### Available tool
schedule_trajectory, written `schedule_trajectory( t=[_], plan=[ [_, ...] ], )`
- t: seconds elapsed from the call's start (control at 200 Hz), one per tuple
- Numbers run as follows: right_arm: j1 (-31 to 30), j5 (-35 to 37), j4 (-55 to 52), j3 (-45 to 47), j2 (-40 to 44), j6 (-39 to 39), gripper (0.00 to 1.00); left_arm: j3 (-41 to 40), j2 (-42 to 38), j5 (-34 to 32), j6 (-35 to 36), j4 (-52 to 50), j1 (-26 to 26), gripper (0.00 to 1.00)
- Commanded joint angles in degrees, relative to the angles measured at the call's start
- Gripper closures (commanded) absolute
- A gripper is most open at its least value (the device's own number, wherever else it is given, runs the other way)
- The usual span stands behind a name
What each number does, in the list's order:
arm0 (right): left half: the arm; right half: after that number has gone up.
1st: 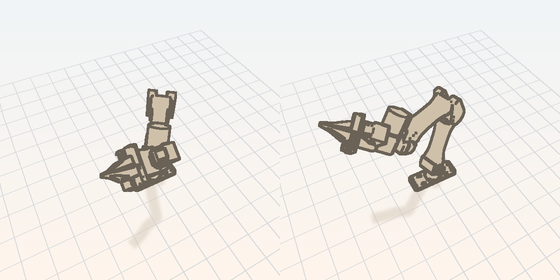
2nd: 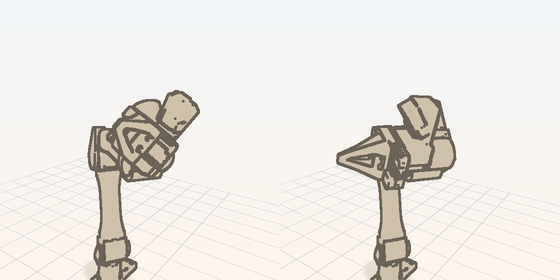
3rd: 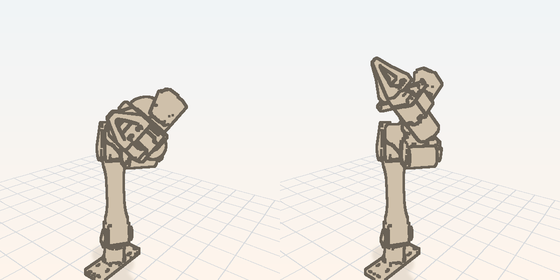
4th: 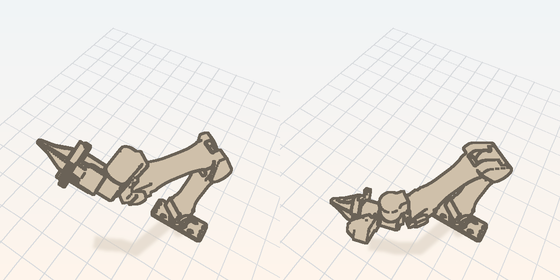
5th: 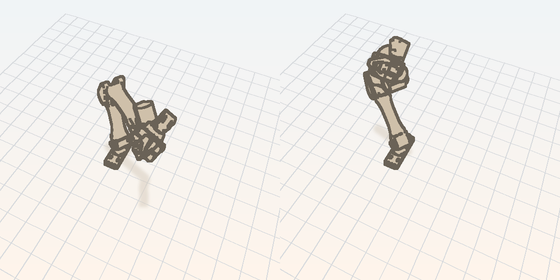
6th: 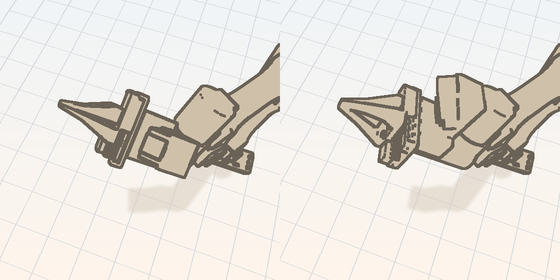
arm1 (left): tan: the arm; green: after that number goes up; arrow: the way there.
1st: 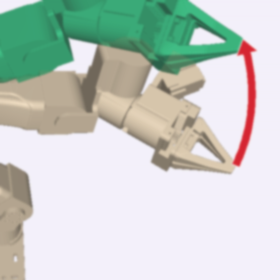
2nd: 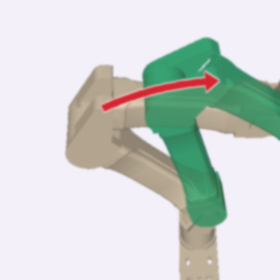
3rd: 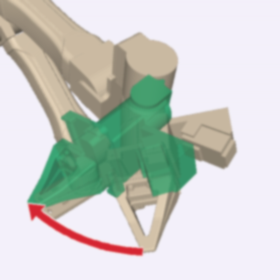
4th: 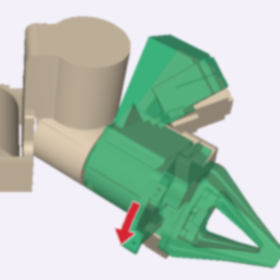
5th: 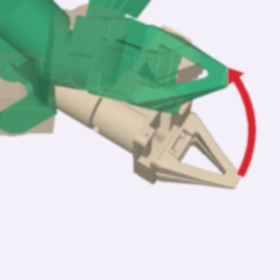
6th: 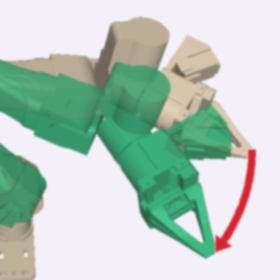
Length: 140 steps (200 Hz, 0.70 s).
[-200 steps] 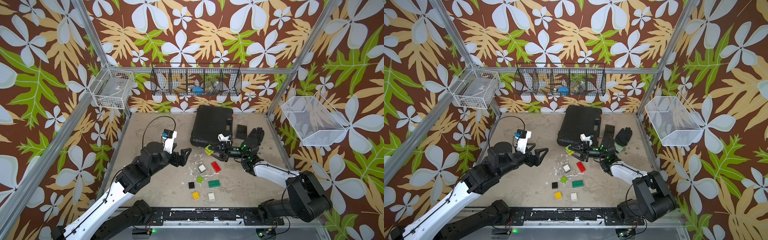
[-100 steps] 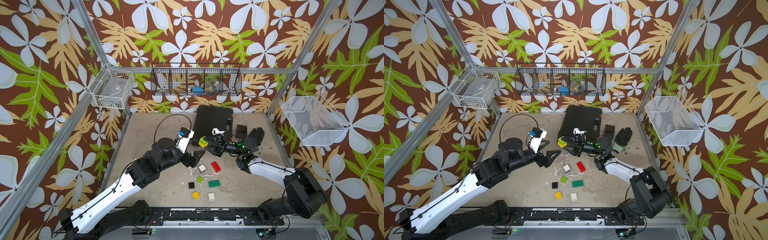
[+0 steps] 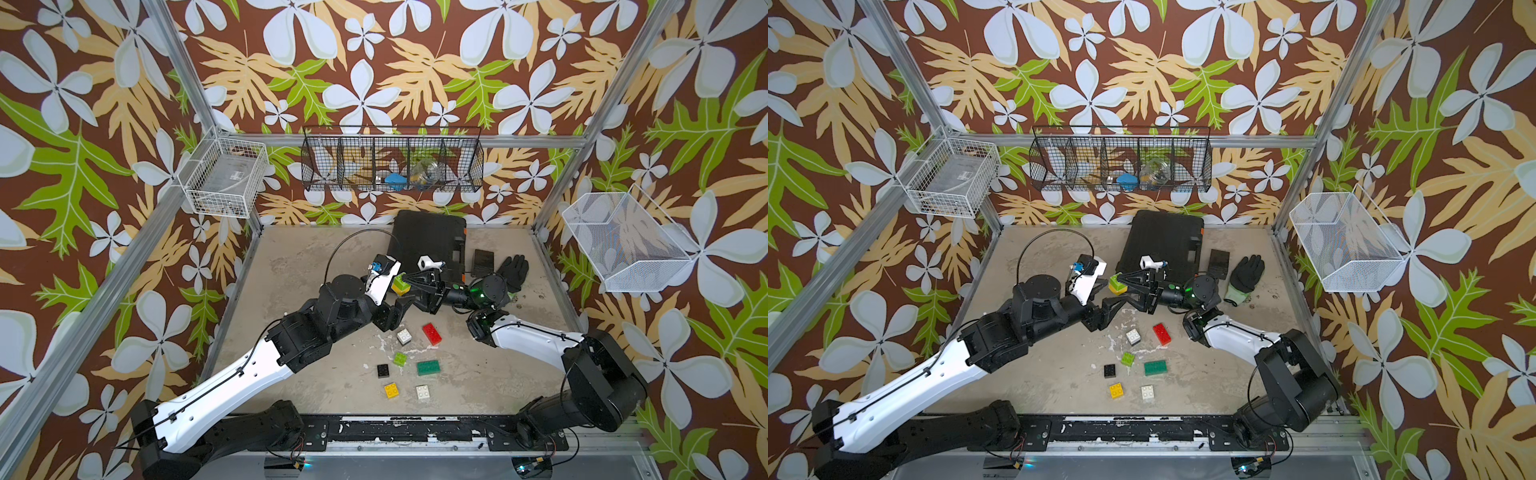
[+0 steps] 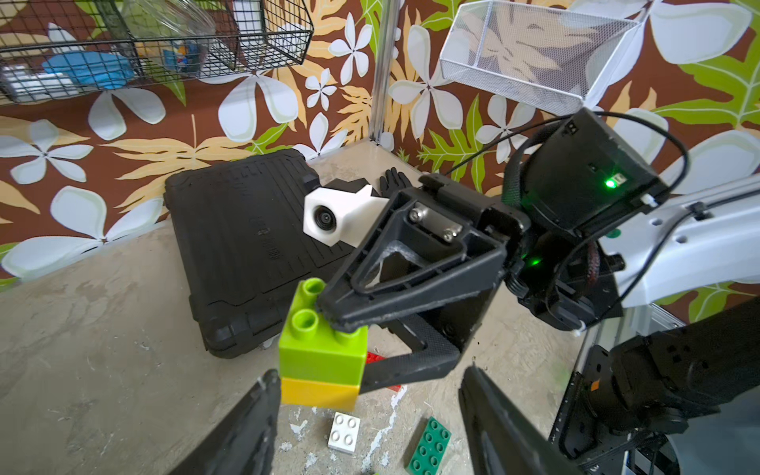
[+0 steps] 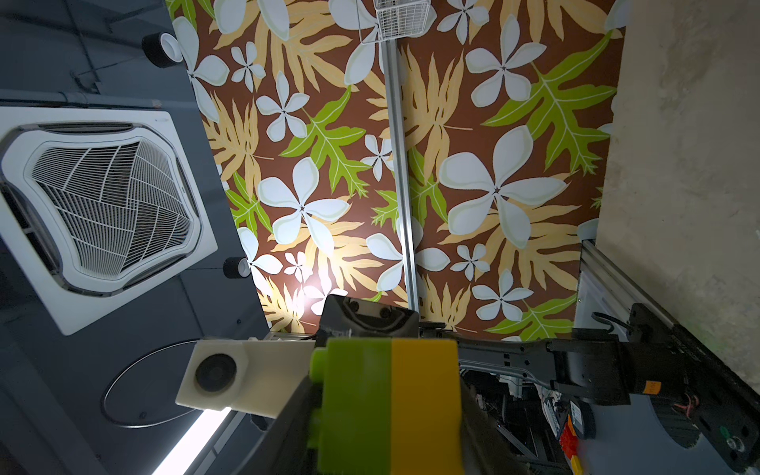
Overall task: Assemble a giraffe with lego
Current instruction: Adjust the lego brick.
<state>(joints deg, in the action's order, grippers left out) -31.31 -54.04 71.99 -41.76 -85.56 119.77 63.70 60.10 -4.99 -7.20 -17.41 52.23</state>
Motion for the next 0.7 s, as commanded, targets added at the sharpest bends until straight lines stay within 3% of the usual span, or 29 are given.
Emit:
schedule_trajectory(
  t=[0.0, 0.39, 0.606, 0.696],
  plan=[
    [-0.3, 0.2, 2.6, 0.2, 0.6, 3.5, 0.57, 0.6, 0.3, -2.8, 1.3, 1.4, 0.1, 0.28],
    [-0.8, 0.6, 3.6, 1.8, 2.1, 4.7, 0.56, 0.3, 1.6, -2.5, 1.4, 2.2, 0.2, 0.34],
    [-0.8, 0.5, 4.6, 2.8, 2.5, 5.7, 0.56, 0.5, 2.4, -1.6, 1.1, 2.9, 0.2, 0.56],
    [-0.8, 0.6, 4.8, 3.2, 2.7, 5.8, 0.56, 0.6, 2.8, -1.2, 1.0, 3.1, 0.2, 0.61]
  ],
)
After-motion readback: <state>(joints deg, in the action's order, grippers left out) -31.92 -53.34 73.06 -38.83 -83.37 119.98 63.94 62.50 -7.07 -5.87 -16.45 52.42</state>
